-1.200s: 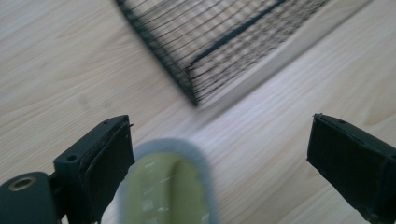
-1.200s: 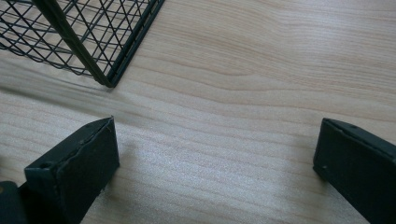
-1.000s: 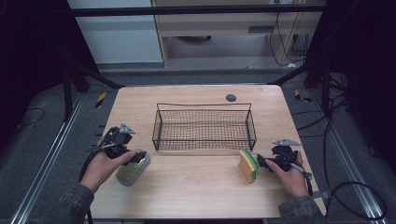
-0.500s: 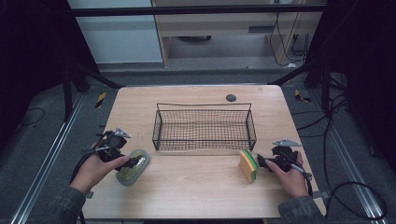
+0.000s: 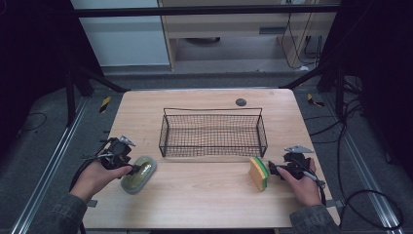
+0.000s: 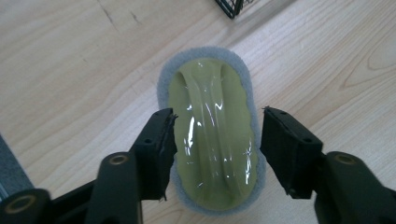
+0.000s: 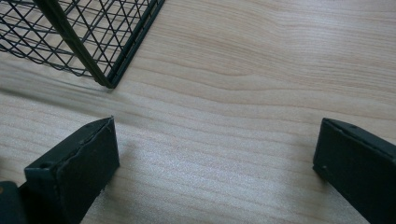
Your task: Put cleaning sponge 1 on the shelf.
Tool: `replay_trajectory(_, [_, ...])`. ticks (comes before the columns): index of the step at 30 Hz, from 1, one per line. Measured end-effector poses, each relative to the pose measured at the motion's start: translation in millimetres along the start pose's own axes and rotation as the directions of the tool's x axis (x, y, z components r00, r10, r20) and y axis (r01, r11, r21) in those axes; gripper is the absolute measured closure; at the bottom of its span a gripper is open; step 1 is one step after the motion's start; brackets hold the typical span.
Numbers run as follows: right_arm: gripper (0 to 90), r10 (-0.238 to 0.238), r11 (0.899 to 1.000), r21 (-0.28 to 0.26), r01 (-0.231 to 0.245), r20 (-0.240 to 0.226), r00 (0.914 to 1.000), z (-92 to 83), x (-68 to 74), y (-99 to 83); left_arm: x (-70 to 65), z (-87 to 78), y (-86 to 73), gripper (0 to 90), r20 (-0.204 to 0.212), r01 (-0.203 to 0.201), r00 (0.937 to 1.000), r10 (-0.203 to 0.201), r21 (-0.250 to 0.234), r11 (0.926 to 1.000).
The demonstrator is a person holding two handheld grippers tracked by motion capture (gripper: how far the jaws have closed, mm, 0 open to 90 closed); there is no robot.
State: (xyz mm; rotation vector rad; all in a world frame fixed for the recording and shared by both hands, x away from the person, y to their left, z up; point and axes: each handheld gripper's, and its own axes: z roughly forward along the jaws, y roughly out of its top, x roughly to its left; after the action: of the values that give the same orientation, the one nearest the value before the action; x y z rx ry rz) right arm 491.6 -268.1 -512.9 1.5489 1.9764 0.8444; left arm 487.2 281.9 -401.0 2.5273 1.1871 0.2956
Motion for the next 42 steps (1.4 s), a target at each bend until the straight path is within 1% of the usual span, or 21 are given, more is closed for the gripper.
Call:
replay_trajectory(2, [0.5, 0.000, 1.000, 0.000, 0.000, 0.002, 1.0000, 0.2, 0.0, 0.0, 0.5, 3.0, 0.4, 48.9, 0.005, 0.006, 1.0000, -0.006, 0.009, 0.9999])
replay_trajectory(3, [0.5, 0.000, 1.000, 0.000, 0.000, 0.002, 1.0000, 0.2, 0.0, 0.0, 0.5, 5.0, 0.7, 48.9, 0.010, 0.015, 0.9998, -0.015, 0.011, 0.9998])
replay_trajectory(4, [0.5, -0.001, 1.000, 0.000, 0.001, 0.002, 1.0000, 0.2, 0.0, 0.0, 1.4, 7.5, 1.3, 50.3, 0.011, 0.014, 0.9998, -0.014, 0.026, 0.9996])
replay_trajectory(8, [0.5, -0.003, 1.000, 0.002, 0.003, -0.001, 1.0000, 0.1, -0.3, 0.1, 3.5, 16.0, 2.6, 55.4, 0.022, 0.046, 0.9986, -0.047, 0.042, 0.9980])
replay_trajectory(11, [0.5, -0.004, 1.000, 0.002, 0.004, -0.002, 1.0000, 0.1, -0.4, 0.1, 4.1, 18.7, 3.5, 56.8, 0.022, 0.053, 0.9983, -0.055, 0.053, 0.9971])
replay_trajectory(12, [0.5, -0.004, 1.000, 0.003, 0.004, -0.002, 1.0000, 0.0, -0.4, 0.2, 4.9, 22.1, 4.2, 56.8, 0.024, 0.061, 0.9977, -0.063, 0.068, 0.9958])
replay_trajectory(15, [0.5, -0.005, 1.000, 0.003, 0.005, -0.003, 1.0000, 0.0, -0.5, 0.2, 5.3, 27.4, 5.0, 57.0, 0.026, 0.066, 0.9973, -0.069, 0.083, 0.9944])
replay_trajectory(21, [0.5, -0.003, 1.000, 0.004, 0.003, -0.006, 1.0000, -0.2, -0.2, 0.2, 5.4, 31.9, 4.7, 59.4, 0.032, 0.080, 0.9960, -0.083, 0.091, 0.9927])
replay_trajectory(25, [0.5, -0.005, 1.000, 0.004, 0.005, -0.006, 1.0000, -0.1, -0.2, 0.3, 6.2, 33.5, 4.4, 64.2, 0.034, 0.079, 0.9960, -0.082, 0.091, 0.9927])
replay_trajectory(28, [0.5, -0.006, 1.000, 0.005, 0.006, -0.008, 1.0000, -0.2, -0.1, 0.3, 7.4, 33.0, 4.0, 70.5, 0.032, 0.059, 0.9976, -0.061, 0.083, 0.9948])
replay_trajectory(31, [0.5, -0.011, 1.000, 0.006, 0.011, -0.007, 0.9999, -0.3, -0.3, 0.3, 7.8, 29.6, 2.8, 70.7, 0.026, 0.039, 0.9988, -0.041, 0.065, 0.9971])
replay_trajectory(32, [0.5, -0.010, 1.000, 0.007, 0.010, -0.008, 0.9999, -0.3, -0.3, 0.4, 8.2, 25.0, 2.2, 70.8, 0.027, 0.012, 0.9996, -0.013, 0.044, 0.9990])
replay_trajectory(33, [0.5, -0.010, 1.000, 0.007, 0.010, -0.008, 0.9999, -0.3, -0.3, 0.4, 8.2, 25.0, 2.2, 70.8, 0.027, 0.012, 0.9996, -0.013, 0.044, 0.9990])
replay_trajectory(34, [0.5, -0.010, 1.000, 0.007, 0.010, -0.008, 0.9999, -0.3, -0.3, 0.4, 7.6, 19.0, 2.0, 70.8, 0.017, -0.020, 0.9997, 0.020, 0.027, 0.9994])
replay_trajectory(35, [0.5, -0.010, 1.000, 0.007, 0.010, -0.008, 0.9999, -0.3, -0.3, 0.4, 7.6, 19.0, 2.0, 70.8, 0.017, -0.020, 0.9997, 0.020, 0.027, 0.9994])
replay_trajectory(36, [0.5, -0.009, 1.000, 0.007, 0.009, -0.009, 0.9999, -0.5, -0.2, 0.4, 6.7, 15.6, 2.0, 70.8, 0.009, -0.034, 0.9994, 0.034, 0.011, 0.9993])
replay_trajectory(38, [0.5, -0.007, 1.000, 0.008, 0.007, -0.009, 0.9999, -0.5, 0.0, 0.4, 3.9, 4.5, 2.4, 70.9, -0.019, -0.083, 0.9964, 0.083, -0.019, 0.9964])
replay_trajectory(39, [0.5, -0.007, 1.000, 0.008, 0.007, -0.009, 0.9999, -0.5, 0.0, 0.4, 3.9, 4.5, 2.4, 70.9, -0.019, -0.083, 0.9964, 0.083, -0.019, 0.9964])
replay_trajectory(40, [0.5, -0.009, 1.000, 0.008, 0.009, -0.009, 0.9999, -0.5, -0.1, 0.5, 2.6, 1.1, 2.7, 70.9, -0.028, -0.104, 0.9943, 0.103, -0.029, 0.9941])
replay_trajectory(41, [0.5, -0.008, 1.000, 0.008, 0.008, -0.009, 0.9999, -0.5, -0.1, 0.5, 0.7, -3.1, 3.0, 70.9, -0.045, -0.130, 0.9907, 0.128, -0.045, 0.9905])
replay_trajectory(42, [0.5, -0.008, 1.000, 0.008, 0.008, -0.009, 0.9999, -0.5, -0.1, 0.5, -1.5, -8.8, 3.7, 70.9, -0.071, -0.177, 0.9825, 0.173, -0.057, 0.9826])
